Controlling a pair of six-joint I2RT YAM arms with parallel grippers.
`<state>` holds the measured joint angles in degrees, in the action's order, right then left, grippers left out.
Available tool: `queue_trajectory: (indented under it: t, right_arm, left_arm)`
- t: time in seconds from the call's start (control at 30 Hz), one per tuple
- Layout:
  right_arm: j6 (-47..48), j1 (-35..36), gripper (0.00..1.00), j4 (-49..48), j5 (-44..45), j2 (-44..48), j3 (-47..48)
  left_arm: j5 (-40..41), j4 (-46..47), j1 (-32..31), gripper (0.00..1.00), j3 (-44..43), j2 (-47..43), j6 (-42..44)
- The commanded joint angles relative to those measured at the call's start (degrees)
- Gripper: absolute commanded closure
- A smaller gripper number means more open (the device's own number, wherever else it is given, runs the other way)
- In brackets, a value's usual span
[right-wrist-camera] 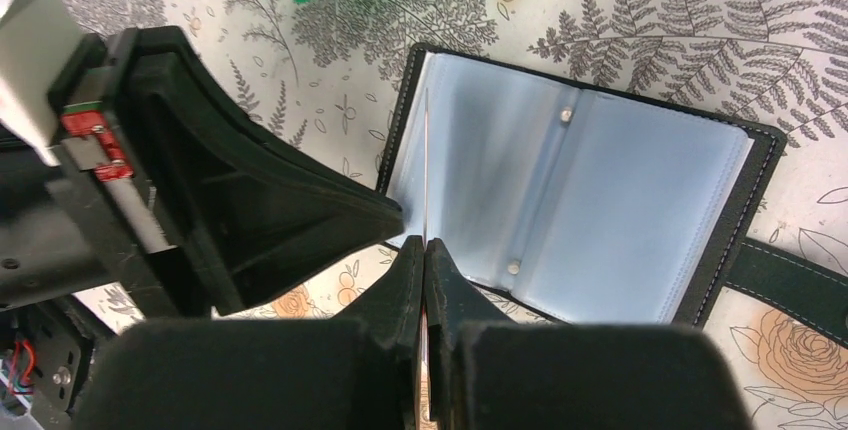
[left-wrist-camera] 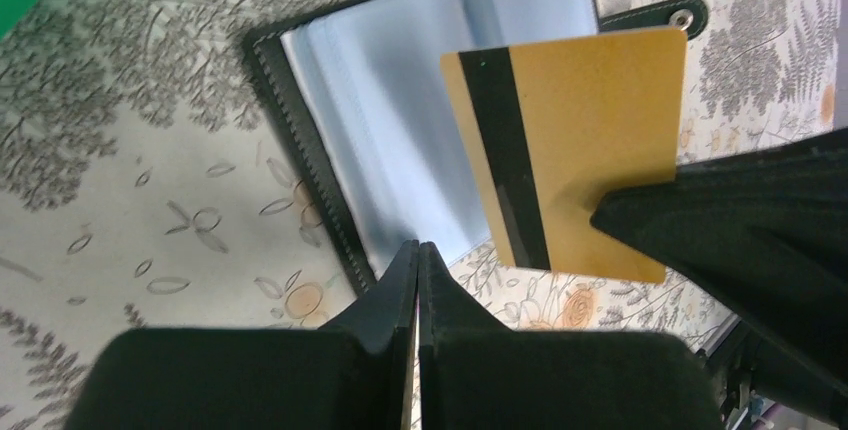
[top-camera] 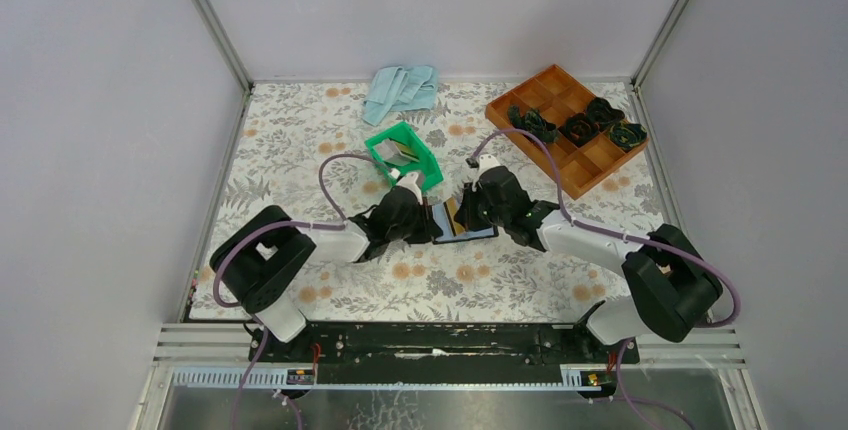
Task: Put the credit cards into the card holder
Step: Turn over the card slot in the card holder, then insert the credit card into the card holder.
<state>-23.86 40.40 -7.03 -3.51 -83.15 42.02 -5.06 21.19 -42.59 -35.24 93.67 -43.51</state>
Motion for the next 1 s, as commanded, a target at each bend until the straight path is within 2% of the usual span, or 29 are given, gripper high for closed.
queue_trajectory:
  t: [0.0,0.4,0.67,0.97]
  right_arm:
    - [-0.81,0.44,1.00,-1.64,1.40,3.35,0.28]
    - [-0.90,-0.66,1.00,-0.56,4.89,5.51,-0.71]
    - [-4.51,-8.69,1.00,-7.06,-4.94,5.88,-5.84]
    - [-8.08,-11.67,1.00,-13.01,-11.25,3.11,-8.40]
  left_arm:
    - [-0.03,2.46,-0.80,1.00,-3.31,1.19,1.23]
    - [1.02,0.44,-1.17,1.00,-5.64,3.29,2.19]
    - [2.00,0.35,-1.21,1.00,-5.58,5.71,2.62]
    - [2.54,-0.01,-1.19,1.00,-5.46,6.00,2.99]
